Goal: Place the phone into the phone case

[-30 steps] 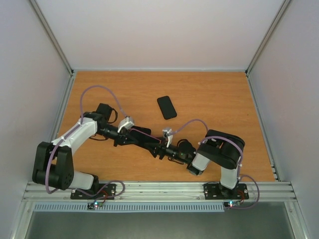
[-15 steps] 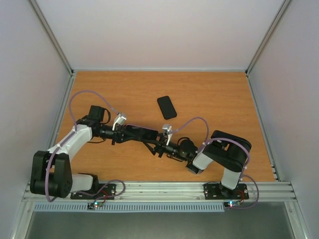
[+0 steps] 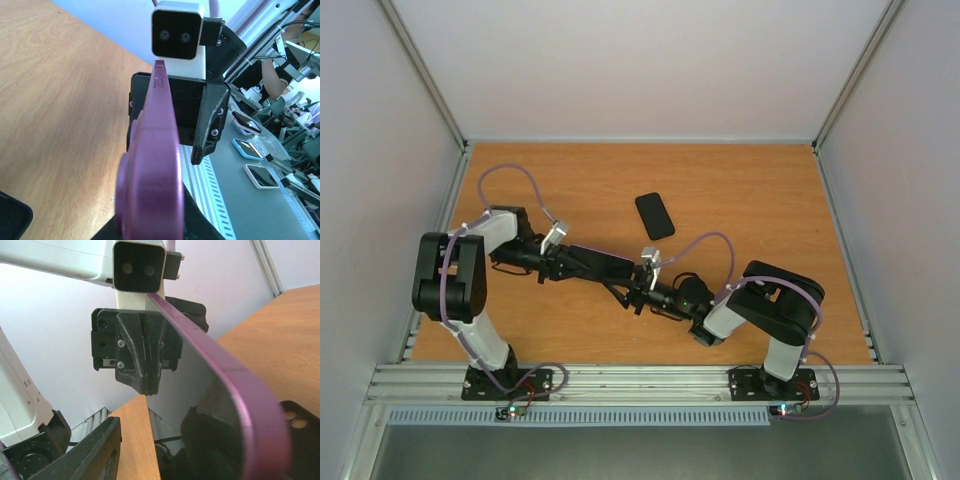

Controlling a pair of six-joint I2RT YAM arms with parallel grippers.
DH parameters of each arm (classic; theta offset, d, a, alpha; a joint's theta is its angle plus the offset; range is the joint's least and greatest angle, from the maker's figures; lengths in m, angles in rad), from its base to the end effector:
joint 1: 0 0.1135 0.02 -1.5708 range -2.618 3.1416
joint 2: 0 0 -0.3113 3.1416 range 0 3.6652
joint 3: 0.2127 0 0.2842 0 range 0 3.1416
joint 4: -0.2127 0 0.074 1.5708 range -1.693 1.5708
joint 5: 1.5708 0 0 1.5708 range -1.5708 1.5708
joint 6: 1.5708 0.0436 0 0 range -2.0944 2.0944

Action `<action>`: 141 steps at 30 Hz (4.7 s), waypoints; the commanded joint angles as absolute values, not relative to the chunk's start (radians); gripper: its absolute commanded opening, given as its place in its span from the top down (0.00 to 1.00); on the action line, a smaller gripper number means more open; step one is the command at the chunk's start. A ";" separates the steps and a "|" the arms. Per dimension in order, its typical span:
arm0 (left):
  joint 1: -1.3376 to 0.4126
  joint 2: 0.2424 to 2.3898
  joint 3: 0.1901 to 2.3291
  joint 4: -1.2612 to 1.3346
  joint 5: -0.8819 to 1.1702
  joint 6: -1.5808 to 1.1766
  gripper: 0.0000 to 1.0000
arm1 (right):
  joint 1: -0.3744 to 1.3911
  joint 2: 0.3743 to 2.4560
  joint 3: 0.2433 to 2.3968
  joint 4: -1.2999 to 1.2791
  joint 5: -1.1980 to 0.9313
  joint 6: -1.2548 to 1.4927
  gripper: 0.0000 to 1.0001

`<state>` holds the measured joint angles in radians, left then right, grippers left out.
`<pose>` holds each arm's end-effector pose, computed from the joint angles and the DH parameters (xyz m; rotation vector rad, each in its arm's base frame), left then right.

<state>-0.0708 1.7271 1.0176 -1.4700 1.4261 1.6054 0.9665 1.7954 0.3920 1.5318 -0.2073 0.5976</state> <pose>0.2687 -0.0623 0.2197 1.0922 1.6934 -1.6345 0.1690 0.2606 0.1680 -0.4798 1.5391 1.4014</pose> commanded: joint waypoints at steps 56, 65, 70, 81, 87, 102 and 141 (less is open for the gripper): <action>-0.107 1.291 0.784 -0.768 1.262 0.946 0.40 | 0.784 1.395 0.521 0.836 -0.210 0.298 0.99; -0.179 0.899 0.498 -0.146 0.836 0.397 0.23 | 0.782 1.374 0.571 0.647 -0.132 0.358 0.99; -0.153 0.897 0.460 -0.017 0.707 0.301 0.10 | 0.775 1.383 0.598 0.592 -0.099 0.406 0.99; -0.088 1.005 0.475 0.123 0.433 0.172 0.12 | 0.726 1.500 0.758 0.451 -0.347 0.649 0.99; -0.086 1.093 0.476 0.167 0.441 0.191 0.18 | 0.724 1.577 0.812 0.470 -0.458 0.813 0.99; -0.086 1.184 0.469 0.233 0.489 0.155 0.21 | 0.724 1.801 0.950 0.470 -0.533 0.916 0.99; -0.107 1.553 0.816 -0.337 0.635 0.271 0.40 | 0.723 1.953 0.927 0.608 -0.505 1.073 0.99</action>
